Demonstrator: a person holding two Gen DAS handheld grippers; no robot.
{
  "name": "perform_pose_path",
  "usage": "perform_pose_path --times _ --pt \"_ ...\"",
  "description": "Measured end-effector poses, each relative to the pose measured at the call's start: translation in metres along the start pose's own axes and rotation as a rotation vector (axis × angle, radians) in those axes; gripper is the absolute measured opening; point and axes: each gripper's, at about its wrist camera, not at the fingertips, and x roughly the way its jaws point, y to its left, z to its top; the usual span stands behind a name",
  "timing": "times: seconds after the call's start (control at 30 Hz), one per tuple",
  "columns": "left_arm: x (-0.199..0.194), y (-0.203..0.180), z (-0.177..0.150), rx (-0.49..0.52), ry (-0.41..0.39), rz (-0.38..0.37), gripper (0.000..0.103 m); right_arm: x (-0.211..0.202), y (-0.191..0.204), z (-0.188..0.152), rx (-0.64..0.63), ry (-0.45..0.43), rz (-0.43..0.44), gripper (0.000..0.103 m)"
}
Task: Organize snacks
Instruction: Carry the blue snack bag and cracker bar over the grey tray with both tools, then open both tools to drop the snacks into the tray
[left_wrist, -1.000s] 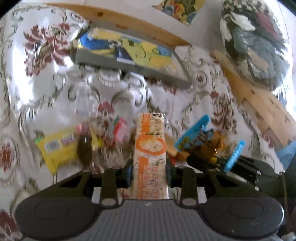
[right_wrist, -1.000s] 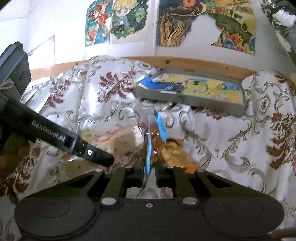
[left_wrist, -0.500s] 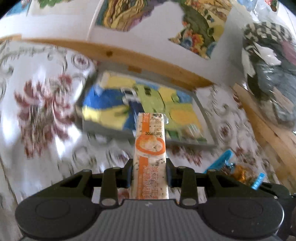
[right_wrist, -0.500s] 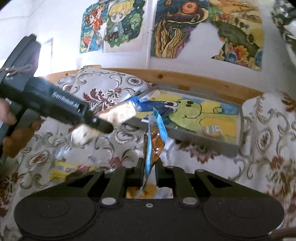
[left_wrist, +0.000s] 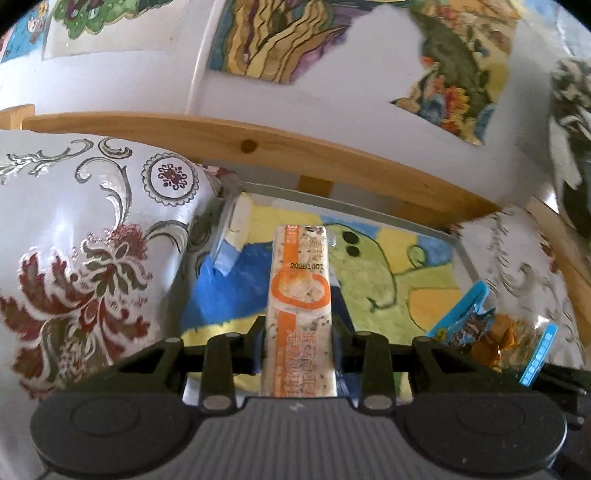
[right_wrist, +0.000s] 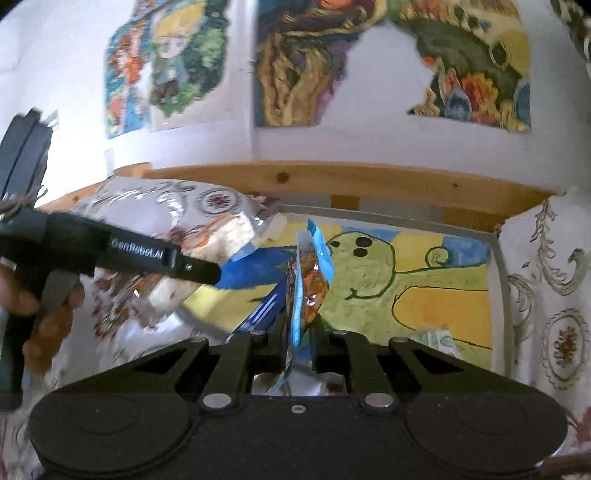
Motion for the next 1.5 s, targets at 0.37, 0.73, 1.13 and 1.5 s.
perform_pose_path --times 0.37,0.73,1.13,1.5 --pt "0.046 0.01 0.005 -0.049 0.025 0.041 0.037 0.063 -0.025 0.009 0.094 0.12 0.012 0.012" --pt "0.067 0.004 -0.006 -0.032 0.048 0.067 0.037 0.075 -0.039 0.003 0.085 0.169 -0.024 0.021" --pt "0.057 -0.008 -0.007 0.005 0.023 0.091 0.06 0.071 -0.039 0.004 0.044 0.146 -0.117 0.055" --pt "0.013 -0.011 -0.008 -0.027 -0.086 0.125 0.098 0.033 -0.032 0.008 -0.022 0.032 -0.172 0.082"
